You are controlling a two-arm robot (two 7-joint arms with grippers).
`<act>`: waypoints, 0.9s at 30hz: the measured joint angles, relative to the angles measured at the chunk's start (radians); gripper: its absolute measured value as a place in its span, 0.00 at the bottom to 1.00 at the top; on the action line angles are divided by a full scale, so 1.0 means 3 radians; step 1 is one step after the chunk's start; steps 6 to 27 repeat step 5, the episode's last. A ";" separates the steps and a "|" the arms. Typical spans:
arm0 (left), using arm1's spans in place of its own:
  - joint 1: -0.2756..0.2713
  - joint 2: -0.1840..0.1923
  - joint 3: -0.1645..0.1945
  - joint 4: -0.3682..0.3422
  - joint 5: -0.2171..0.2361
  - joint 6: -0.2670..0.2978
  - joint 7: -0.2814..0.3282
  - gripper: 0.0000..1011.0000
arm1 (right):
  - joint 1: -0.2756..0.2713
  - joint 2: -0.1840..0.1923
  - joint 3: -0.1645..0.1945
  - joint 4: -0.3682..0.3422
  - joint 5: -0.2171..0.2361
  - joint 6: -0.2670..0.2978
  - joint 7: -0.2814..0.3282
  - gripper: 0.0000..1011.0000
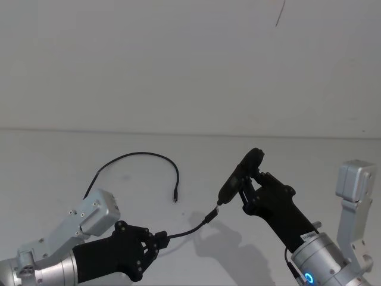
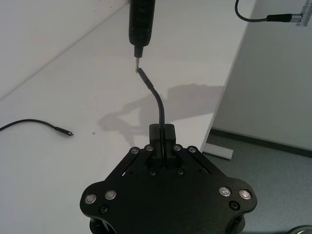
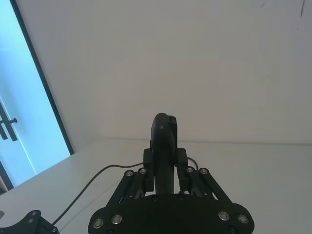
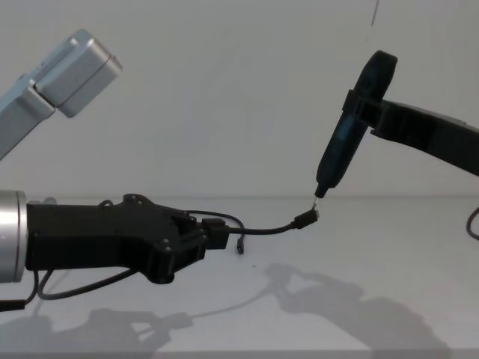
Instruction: Pick up the data cable with the one hand.
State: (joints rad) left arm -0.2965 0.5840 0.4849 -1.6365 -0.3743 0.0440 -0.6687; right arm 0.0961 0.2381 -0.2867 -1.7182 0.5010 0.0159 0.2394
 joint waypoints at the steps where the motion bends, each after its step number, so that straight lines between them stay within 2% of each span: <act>1: 0.0000 0.0000 0.0000 0.0000 0.0000 0.0000 0.0000 0.04 | 0.0000 0.0001 -0.0001 0.0000 0.0000 0.0001 0.0001 0.27; 27: 0.0000 0.0000 0.0000 0.0000 0.0000 0.0000 0.0000 0.04 | 0.0002 0.0006 -0.0004 0.0000 0.0003 0.0005 0.0003 0.27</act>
